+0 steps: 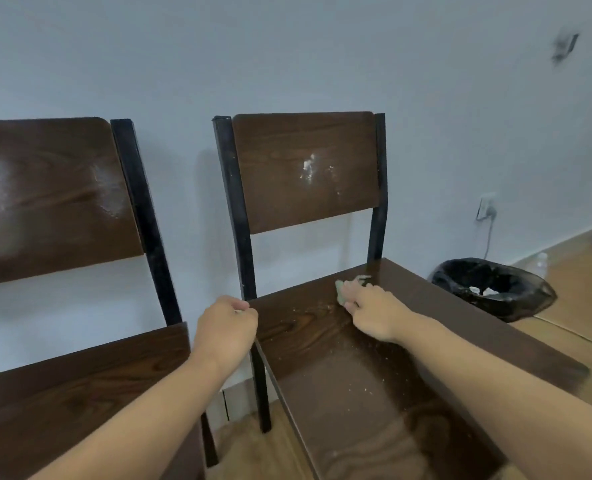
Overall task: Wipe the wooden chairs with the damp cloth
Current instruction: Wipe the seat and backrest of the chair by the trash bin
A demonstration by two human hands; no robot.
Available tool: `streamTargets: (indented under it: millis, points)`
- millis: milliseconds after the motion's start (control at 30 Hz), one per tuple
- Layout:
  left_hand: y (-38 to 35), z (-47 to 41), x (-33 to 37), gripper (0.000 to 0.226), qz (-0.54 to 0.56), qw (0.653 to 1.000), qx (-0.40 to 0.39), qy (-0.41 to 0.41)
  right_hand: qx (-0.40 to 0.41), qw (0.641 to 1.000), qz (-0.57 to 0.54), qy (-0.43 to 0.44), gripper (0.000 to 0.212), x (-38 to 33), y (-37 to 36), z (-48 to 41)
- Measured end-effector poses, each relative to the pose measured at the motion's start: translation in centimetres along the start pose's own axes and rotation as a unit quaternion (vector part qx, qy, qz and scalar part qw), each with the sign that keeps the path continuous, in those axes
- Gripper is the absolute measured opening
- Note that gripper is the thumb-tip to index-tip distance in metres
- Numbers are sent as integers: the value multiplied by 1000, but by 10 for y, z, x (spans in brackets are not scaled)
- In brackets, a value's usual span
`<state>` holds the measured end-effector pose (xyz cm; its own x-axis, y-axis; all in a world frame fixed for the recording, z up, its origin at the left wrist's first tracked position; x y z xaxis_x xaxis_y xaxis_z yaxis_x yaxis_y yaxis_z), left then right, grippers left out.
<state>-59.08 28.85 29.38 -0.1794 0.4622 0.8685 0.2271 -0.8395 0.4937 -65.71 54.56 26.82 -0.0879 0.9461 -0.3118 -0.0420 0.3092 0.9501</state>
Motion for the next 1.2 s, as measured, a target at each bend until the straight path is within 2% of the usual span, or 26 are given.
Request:
streamTargets:
  millis: [100,167,267,333,400,533,667,800,900,967,1067,1133,1200]
  points:
    - [17,0,-5,14,-16,999,34,24,-33,993,1,112,54,-71,-25,17]
    - [27,2,-9,22,-13,998,45,45,-41,983,9,176,53,-114,-39,24]
    - [38,0,-17,15,8,995,40,92,-45,968,20,246,49,-156,-47,35]
    - [41,-2,-19,9,17,994,32,105,-65,957,31,281,49,-170,-47,47]
    - [42,-4,-16,13,16,995,34,93,-74,936,28,343,49,-181,-47,64]
    - [27,-1,-10,13,47,995,24,84,-18,907,55,416,59,-159,-45,79]
    - [-5,7,-11,12,41,996,-9,79,7,942,67,328,70,-76,-21,80]
    - [-22,13,-17,14,51,995,-28,84,27,983,45,175,58,59,22,74]
    - [-23,19,-16,12,67,994,-28,87,42,997,46,41,53,160,53,66]
    - [-23,22,-17,8,80,992,-30,92,50,995,40,-75,49,214,71,62]
    - [-25,24,-19,10,82,990,-34,105,160,967,-44,-196,44,250,102,62]
    - [-25,23,-22,17,78,990,-34,112,245,940,-113,-207,39,241,113,64]
    - [-26,21,-27,20,79,989,-35,121,264,932,-163,-188,38,216,113,61]
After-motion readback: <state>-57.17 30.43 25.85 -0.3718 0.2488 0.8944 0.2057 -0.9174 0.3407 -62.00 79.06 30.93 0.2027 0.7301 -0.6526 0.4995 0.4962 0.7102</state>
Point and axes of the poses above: each hand's wrist, its own z-axis away from the middle knuckle, its own y-axis out of the back of the hand, x = y × z, the point moved 8 cm from there along -z, towards the middle knuckle, and after that the axes turned 3 degrees about x, right-handed, at the moved point
